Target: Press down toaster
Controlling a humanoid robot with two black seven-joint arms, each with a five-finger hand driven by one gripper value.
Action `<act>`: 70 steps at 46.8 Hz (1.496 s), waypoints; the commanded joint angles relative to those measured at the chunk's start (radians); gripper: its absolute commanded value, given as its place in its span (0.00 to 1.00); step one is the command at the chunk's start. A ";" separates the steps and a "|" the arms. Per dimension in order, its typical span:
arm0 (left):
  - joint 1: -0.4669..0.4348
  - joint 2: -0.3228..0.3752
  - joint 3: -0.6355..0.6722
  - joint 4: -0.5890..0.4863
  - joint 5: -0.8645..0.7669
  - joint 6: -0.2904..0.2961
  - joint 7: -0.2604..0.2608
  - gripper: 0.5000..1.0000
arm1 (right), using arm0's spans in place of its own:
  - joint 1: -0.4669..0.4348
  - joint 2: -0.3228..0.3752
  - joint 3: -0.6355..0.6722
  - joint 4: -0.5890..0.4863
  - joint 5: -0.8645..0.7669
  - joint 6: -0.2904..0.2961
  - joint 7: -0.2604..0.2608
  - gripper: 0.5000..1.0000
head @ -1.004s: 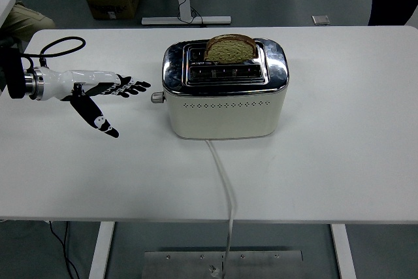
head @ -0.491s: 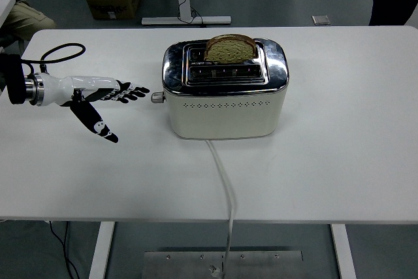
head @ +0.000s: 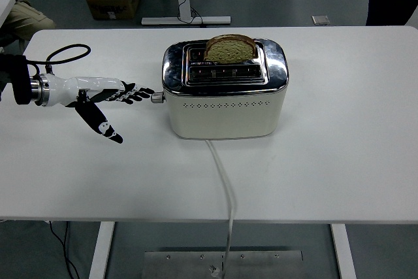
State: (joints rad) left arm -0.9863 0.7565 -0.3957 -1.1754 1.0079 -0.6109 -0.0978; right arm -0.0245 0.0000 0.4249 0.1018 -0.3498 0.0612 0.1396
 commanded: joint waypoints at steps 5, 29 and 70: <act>0.003 0.000 0.000 0.006 0.000 0.000 0.001 1.00 | 0.000 0.000 0.000 0.001 -0.002 0.000 0.000 1.00; 0.012 -0.036 0.000 0.036 0.000 0.000 0.001 1.00 | 0.000 0.000 0.000 0.001 0.000 0.000 0.000 1.00; 0.060 -0.078 0.000 0.085 -0.003 0.000 0.000 1.00 | -0.003 0.000 0.002 0.001 -0.002 0.000 0.000 1.00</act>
State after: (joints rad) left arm -0.9288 0.6874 -0.3960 -1.0994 1.0054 -0.6108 -0.0983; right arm -0.0276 0.0000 0.4264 0.1027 -0.3506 0.0608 0.1396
